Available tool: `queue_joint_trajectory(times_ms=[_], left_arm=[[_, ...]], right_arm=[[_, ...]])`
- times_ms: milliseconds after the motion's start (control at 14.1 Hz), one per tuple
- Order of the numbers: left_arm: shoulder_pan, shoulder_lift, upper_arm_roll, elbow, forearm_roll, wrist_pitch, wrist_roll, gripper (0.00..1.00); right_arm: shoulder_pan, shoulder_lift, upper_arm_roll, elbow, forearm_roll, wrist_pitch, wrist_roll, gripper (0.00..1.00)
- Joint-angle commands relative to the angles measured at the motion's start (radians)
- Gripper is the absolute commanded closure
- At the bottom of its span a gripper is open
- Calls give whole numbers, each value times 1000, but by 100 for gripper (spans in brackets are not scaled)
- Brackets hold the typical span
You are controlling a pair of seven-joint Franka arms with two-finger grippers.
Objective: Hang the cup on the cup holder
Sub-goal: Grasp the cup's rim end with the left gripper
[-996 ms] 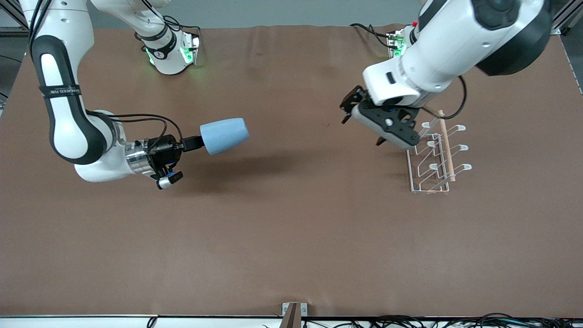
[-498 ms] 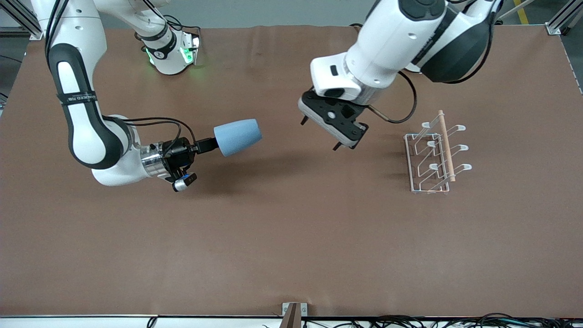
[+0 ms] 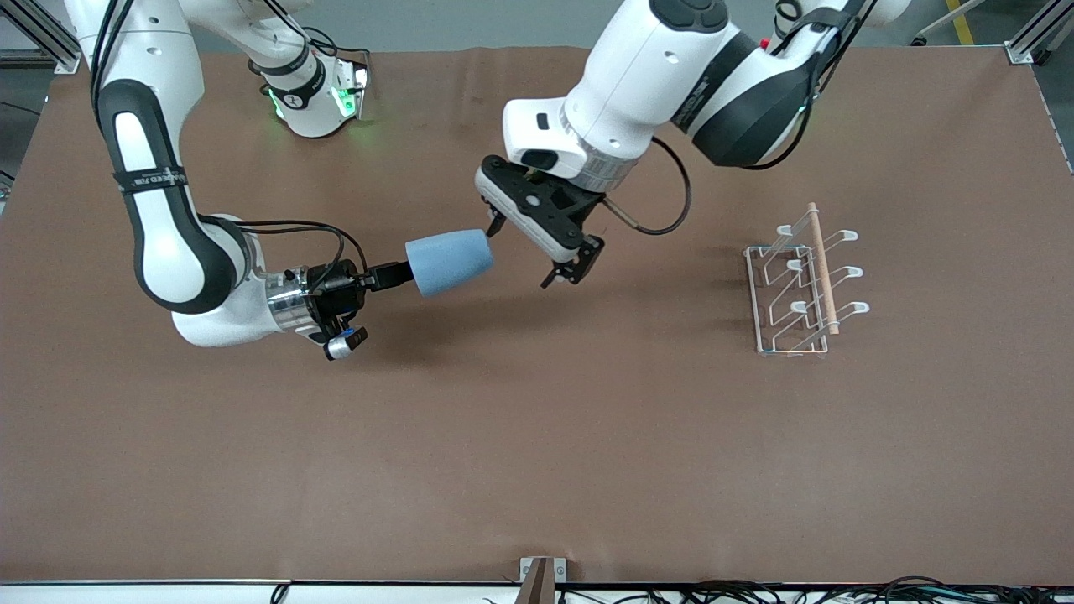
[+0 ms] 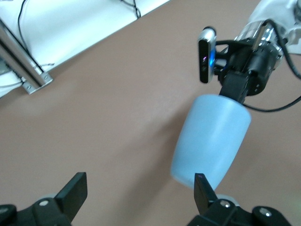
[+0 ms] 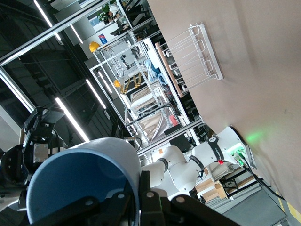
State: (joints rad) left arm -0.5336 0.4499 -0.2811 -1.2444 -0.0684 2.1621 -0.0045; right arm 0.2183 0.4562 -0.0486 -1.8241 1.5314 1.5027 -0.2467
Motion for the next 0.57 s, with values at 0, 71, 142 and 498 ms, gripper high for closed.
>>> queue_joint_trajectory(times_ms=[0, 71, 142, 498], left_arm=[[-43, 39, 14, 36, 22, 50, 4, 0], [-57, 46, 16, 34, 22, 57, 3, 0], [-69, 53, 16, 33, 22, 59, 4, 0], [-118, 90, 13, 28, 125, 94, 9, 0]], right_arm=[[16, 10, -7, 17, 15, 2, 11, 100], [18, 10, -8, 17, 15, 2, 11, 100], [18, 10, -7, 17, 15, 2, 14, 100], [23, 10, -7, 19, 15, 2, 18, 100]])
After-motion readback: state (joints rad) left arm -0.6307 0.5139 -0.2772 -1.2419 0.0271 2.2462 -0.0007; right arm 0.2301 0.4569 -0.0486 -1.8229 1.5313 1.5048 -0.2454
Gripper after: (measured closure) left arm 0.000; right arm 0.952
